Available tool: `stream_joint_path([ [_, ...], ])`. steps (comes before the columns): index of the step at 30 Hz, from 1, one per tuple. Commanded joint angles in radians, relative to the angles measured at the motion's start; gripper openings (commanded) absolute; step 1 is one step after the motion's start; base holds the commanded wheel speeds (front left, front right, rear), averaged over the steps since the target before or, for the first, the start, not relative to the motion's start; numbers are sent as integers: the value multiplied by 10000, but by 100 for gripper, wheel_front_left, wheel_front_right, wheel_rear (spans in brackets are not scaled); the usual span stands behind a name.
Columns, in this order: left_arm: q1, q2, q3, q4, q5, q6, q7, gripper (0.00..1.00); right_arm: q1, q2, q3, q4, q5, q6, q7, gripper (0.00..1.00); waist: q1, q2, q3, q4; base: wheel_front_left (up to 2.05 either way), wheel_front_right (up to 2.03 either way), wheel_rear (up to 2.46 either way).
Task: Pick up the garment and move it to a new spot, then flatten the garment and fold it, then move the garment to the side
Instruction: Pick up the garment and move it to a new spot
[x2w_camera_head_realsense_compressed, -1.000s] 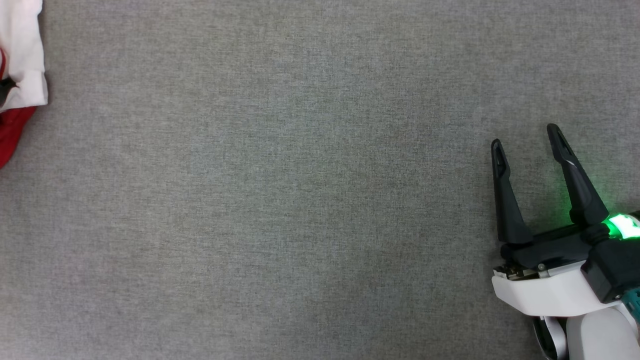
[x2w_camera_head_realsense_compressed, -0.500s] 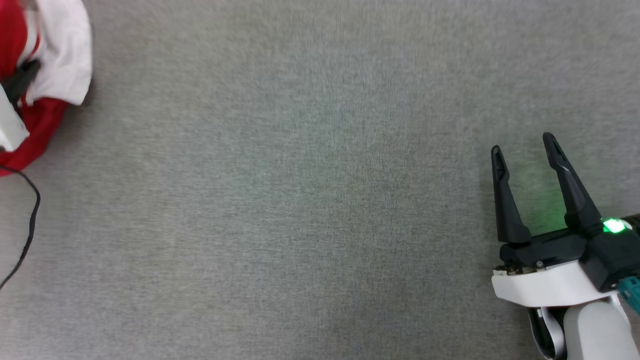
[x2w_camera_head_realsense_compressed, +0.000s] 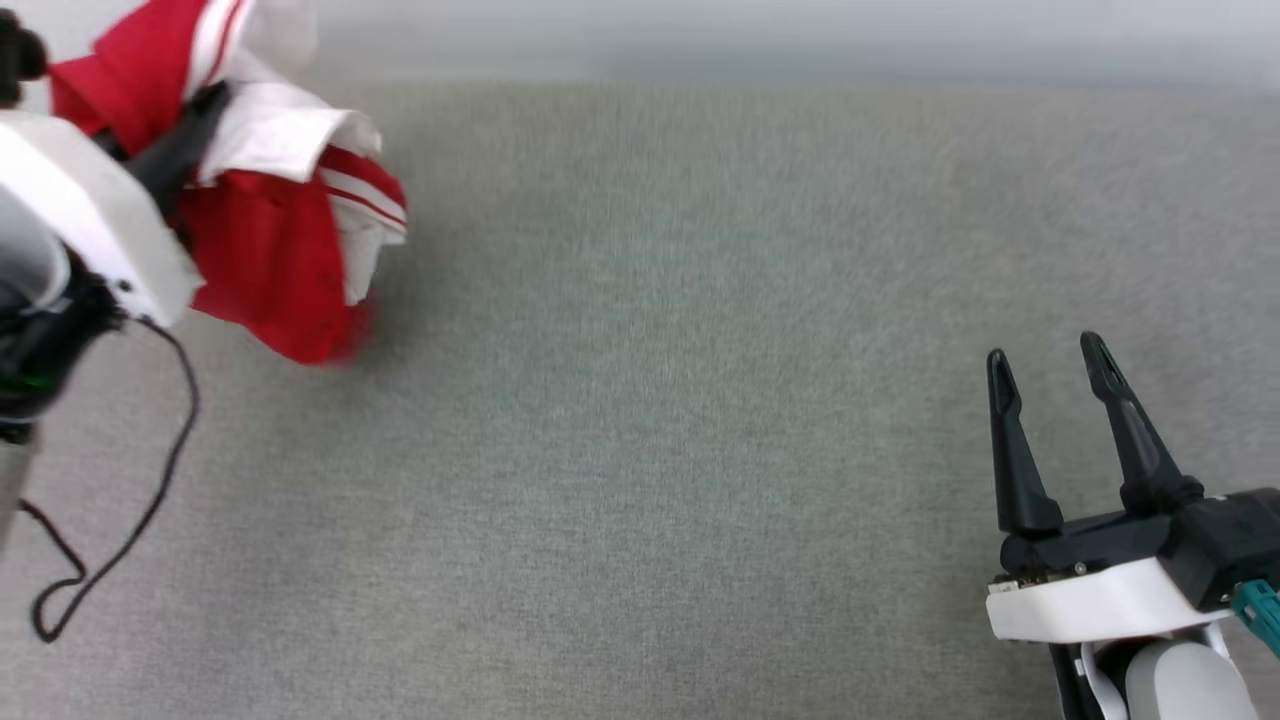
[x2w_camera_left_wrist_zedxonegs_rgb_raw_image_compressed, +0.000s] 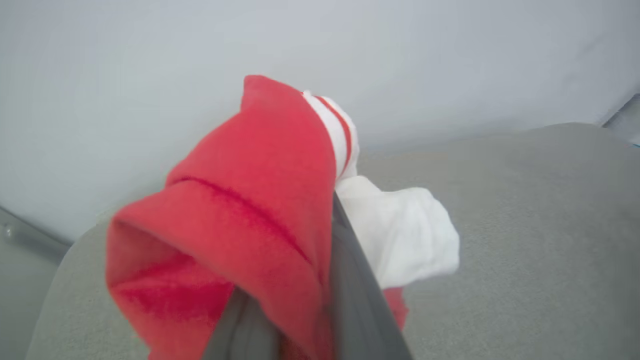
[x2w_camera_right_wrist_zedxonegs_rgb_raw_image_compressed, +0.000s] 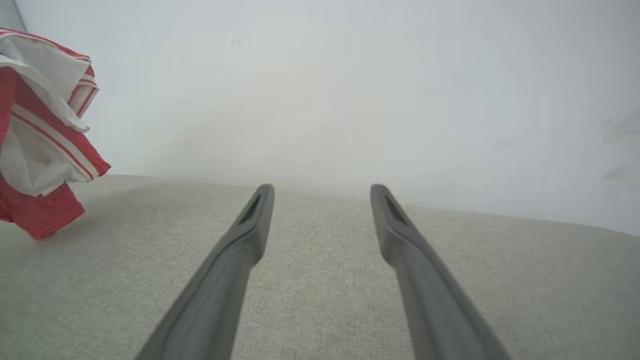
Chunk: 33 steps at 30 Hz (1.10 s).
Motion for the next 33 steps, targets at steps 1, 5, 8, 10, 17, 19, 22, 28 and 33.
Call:
stream_joint_path([
  [1,115,-123,-74,-226,94,108,-51,0,159,12,1,35,110,-7,-30,100,0,-1,-660,-126,0,0,0],
  [5,196,-772,-453,-943,372,681,-63,0,328,12,48,81,239,-7,-26,100,0,-1,-1066,-323,0,0,0],
  [8,329,-1313,-803,-1350,585,1077,-123,0,402,10,68,100,319,-7,-27,100,0,-1,-1233,-522,0,0,0],
  [10,456,-1671,-1121,-1555,839,1300,-215,0,461,10,75,86,386,-7,-27,100,0,-1,-1287,-696,0,0,0],
  [17,1135,-3350,-2603,-1415,1728,1731,-880,0,447,12,9,16,512,-7,-28,100,0,-1,-1128,-1431,0,0,0],
  [19,1356,-3975,-3120,-1132,1918,1715,-1104,0,374,9,-96,-7,543,-7,-28,100,0,-1,-1016,-1662,0,0,0],
  [22,1729,-4807,-4062,-520,2133,1471,-1214,36,238,14,-387,-41,653,-7,-28,100,0,-1,-859,-1946,0,0,0],
  [28,2132,-5660,-4956,512,2210,996,-1475,100,143,14,-652,45,720,-5,-29,100,0,-1,-834,-2225,0,0,0],
  [33,2357,-6031,-5055,1178,2256,776,-2346,100,259,14,-836,144,653,-5,-29,100,0,-1,-1129,-2048,0,0,0],
])
